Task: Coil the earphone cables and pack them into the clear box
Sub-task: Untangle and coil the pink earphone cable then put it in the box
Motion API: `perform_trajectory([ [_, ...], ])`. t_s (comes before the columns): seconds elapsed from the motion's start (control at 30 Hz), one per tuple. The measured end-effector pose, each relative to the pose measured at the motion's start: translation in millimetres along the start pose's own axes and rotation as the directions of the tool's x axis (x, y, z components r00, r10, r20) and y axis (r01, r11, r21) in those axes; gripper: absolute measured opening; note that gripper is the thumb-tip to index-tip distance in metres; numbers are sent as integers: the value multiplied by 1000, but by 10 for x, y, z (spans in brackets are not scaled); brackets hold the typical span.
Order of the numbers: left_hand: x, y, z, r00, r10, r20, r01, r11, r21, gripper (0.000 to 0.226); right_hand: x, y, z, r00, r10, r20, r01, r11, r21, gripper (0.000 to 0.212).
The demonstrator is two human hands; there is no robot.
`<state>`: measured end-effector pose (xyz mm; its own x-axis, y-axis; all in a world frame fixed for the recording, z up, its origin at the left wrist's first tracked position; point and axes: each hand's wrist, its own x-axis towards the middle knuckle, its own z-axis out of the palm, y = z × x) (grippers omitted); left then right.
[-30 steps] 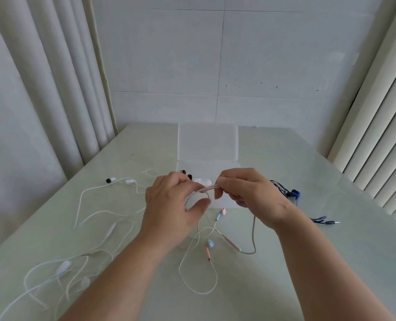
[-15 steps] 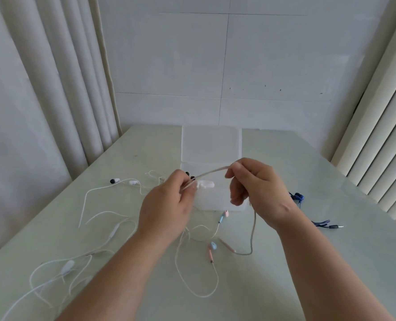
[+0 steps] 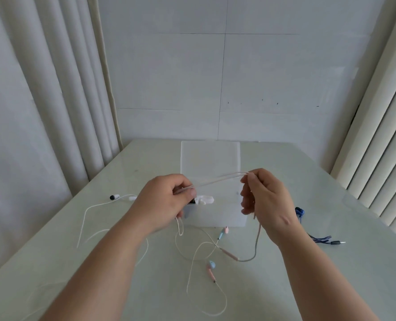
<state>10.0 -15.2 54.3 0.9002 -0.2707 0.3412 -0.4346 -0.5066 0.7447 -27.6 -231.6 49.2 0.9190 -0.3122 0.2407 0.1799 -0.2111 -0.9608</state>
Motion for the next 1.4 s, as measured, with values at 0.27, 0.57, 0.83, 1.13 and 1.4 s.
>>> perform_trajectory([
  [0.27,-87,-158,76,989,-75,-126,12,897,-441,25,18,17,-59,964,151,217,-134,987,-89,24],
  [0.57,-124,-201,2,996,-35,-82,-5,897,-441,14,27,2,-71,998,56,4,-56,996,69,31],
  [0.83,-106,-276,72,997,-34,-72,10,952,-306,12,60,17,-174,992,103,71,-118,959,259,35],
  [1.13,-66,-306,85,964,-109,-244,16,935,-354,17,51,36,-184,950,150,274,-235,921,311,35],
  [1.4,-53,-340,72,915,-152,-374,26,947,-320,9,31,24,-153,919,242,311,-321,917,235,24],
])
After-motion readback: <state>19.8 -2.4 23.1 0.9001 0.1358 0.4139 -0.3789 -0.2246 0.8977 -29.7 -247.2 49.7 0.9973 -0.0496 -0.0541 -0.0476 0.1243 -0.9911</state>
